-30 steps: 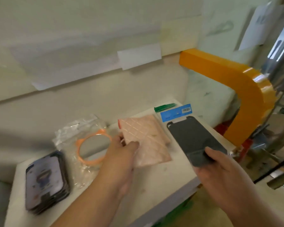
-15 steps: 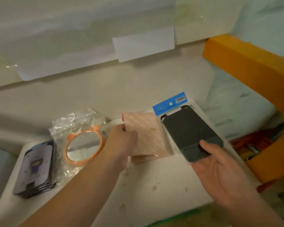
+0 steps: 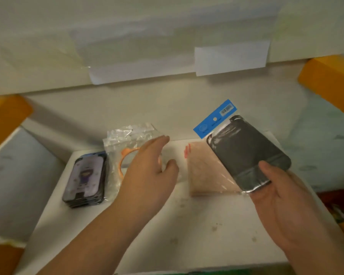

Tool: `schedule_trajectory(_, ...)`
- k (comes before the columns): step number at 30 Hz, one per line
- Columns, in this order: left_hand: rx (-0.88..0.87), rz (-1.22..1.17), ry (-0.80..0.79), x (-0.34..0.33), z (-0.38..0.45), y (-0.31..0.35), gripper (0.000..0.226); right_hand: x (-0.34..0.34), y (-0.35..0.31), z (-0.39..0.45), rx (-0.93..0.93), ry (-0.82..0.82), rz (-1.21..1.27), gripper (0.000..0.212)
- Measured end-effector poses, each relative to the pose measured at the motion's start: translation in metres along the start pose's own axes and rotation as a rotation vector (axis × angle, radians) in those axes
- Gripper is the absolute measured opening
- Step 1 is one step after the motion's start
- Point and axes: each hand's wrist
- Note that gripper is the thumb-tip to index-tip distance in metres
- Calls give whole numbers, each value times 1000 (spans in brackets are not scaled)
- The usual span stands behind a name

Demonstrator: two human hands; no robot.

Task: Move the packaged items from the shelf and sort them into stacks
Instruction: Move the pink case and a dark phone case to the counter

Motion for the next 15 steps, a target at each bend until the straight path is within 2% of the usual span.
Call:
schedule_trajectory(1,-62,48,41,14,-1,-10,49,-10,0,-6,90,7,-188,72)
schedule_trajectory(2,-93,111,75,29,-2,-21,47,-21,0,-12,184,27,-378,51)
schedule_trajectory(3,-101,179,103,44,-4,-34,46,-30,2,-16,246,64,-478,24)
schedule_trajectory(4,-93,242,130,59,-5,-47,46,-44,3,-23,284,62,-516,10)
schedule_trajectory(6,-62,319,180,88,-10,-70,45,-71,8,-34,384,-51,-620,16)
schedule_trajectory(9,33,406,214,123,-17,-102,47,-113,26,-45,664,-350,-704,15)
schedule_trajectory(11,73,472,200,141,-21,-121,50,-136,45,-48,807,-537,-811,35)
schedule_trajectory(15,110,493,211,160,-31,-138,54,-188,86,-63,1110,-669,-1093,51)
Point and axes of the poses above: each hand's wrist, its own z-axis towards the middle knuckle, its own x-axis out of the back of the hand, y = z × x, and after that the axes turned 12 degrees about y, right-handed
